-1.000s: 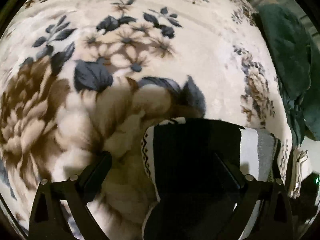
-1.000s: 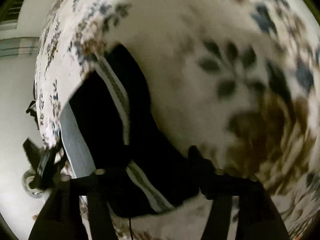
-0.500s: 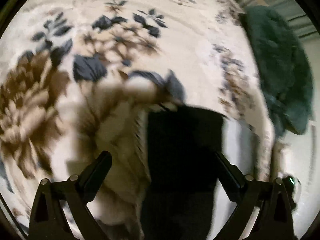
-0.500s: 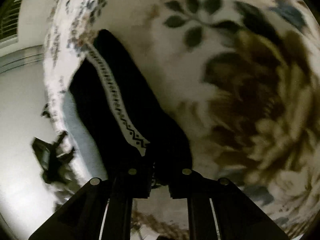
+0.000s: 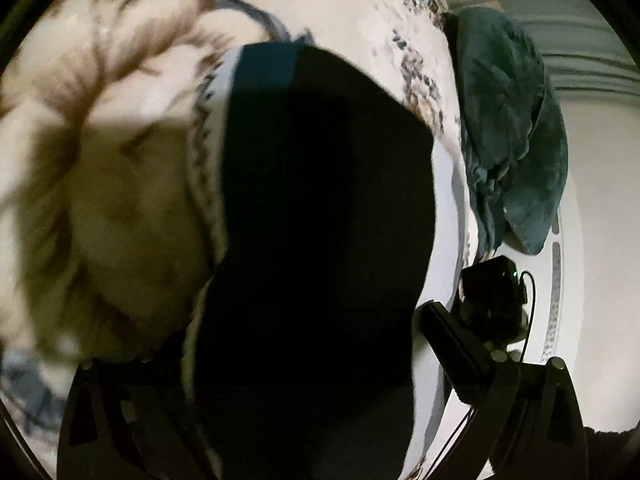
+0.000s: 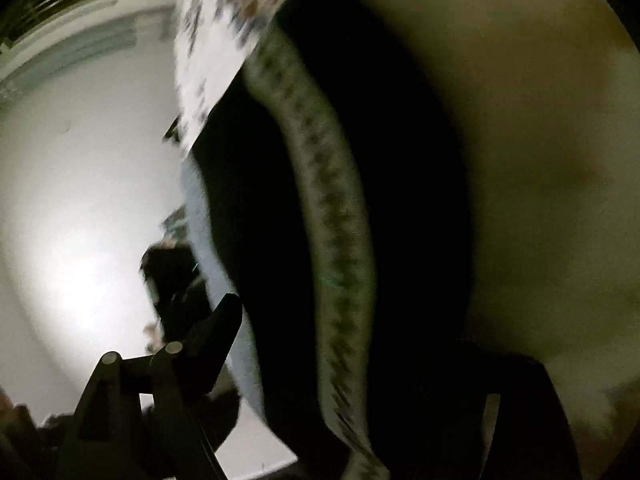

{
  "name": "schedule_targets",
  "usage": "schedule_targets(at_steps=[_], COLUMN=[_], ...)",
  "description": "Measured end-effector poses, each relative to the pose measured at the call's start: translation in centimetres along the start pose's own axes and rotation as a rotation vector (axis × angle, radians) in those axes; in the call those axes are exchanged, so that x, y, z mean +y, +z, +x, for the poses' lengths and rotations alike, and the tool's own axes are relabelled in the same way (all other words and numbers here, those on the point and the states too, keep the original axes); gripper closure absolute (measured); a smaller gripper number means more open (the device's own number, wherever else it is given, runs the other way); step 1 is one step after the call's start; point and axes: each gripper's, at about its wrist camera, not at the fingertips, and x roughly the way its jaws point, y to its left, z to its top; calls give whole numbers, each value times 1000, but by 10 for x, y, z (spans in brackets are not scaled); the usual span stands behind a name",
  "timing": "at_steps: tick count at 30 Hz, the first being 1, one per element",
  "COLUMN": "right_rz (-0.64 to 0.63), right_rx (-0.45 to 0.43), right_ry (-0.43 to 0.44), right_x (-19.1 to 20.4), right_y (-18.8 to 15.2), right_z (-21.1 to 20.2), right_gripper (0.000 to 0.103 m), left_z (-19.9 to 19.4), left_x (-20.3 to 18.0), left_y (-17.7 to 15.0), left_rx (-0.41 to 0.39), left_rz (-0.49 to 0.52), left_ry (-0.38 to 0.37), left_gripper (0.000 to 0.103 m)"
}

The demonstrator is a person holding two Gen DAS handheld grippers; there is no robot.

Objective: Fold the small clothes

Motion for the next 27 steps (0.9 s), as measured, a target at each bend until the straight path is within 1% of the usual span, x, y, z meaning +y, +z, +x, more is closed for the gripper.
schedule_targets(at_steps=[2, 3, 4, 5, 6, 7, 9, 11, 12, 14, 17, 20, 22, 24, 25, 27], right_rz=[-10, -15, -18, -20, -20, -10, -16, -16, -17, -32, -58, -79, -95, -108, -117, -131], right_rx=[17, 13, 0, -20, -38, -60, -110, -150, -161, -198, -252, -321, -366, -401, -421, -460], right_ry=[1, -13, -24, -34, -40, -27, -50, -70, -75, -88, -80, -80, -85, -86, -88, -93], right_x=[6, 8, 10, 14, 16, 19, 31, 45, 47, 69, 105, 139, 163, 182, 191, 206], right_y=[1, -2, -5, -8, -10, -13, -22, -27, -33, -33, -13, 26, 62, 94, 112, 150], right_z=[14, 18, 21, 22, 23, 22, 18, 17, 14, 9, -10, -29, -37, -43, -46, -52], right_gripper=[20, 20, 21, 37, 67, 66, 69, 70, 71, 71, 71, 71, 71, 71, 71, 71], left_z=[2, 2, 2, 1, 0, -2, -10, -17, -23, -31, -42, -45, -45, -42, -40, -31], left_x=[-5, -9, -12, -17, -21, -25, -33, -43, -51, -63, -81, -100, -115, -130, -135, -148], left_y=[2, 3, 3, 3, 5, 6, 12, 21, 28, 43, 84, 137, 174, 220, 235, 278], left_rx=[-14, -28, -47, -58, -57, -62, -67, -69, -70, -69, -75, -90, -103, -120, -129, -148], left_rz=[9, 17, 25, 37, 45, 51, 59, 69, 93, 122, 164, 201, 229, 247, 254, 285], left_ry=[-5, -6, -5, 2, 10, 23, 31, 29, 36, 33, 32, 38, 43, 46, 50, 83], left_gripper=[2, 2, 19, 36, 55, 61, 68, 71, 72, 72, 72, 72, 72, 72, 72, 69])
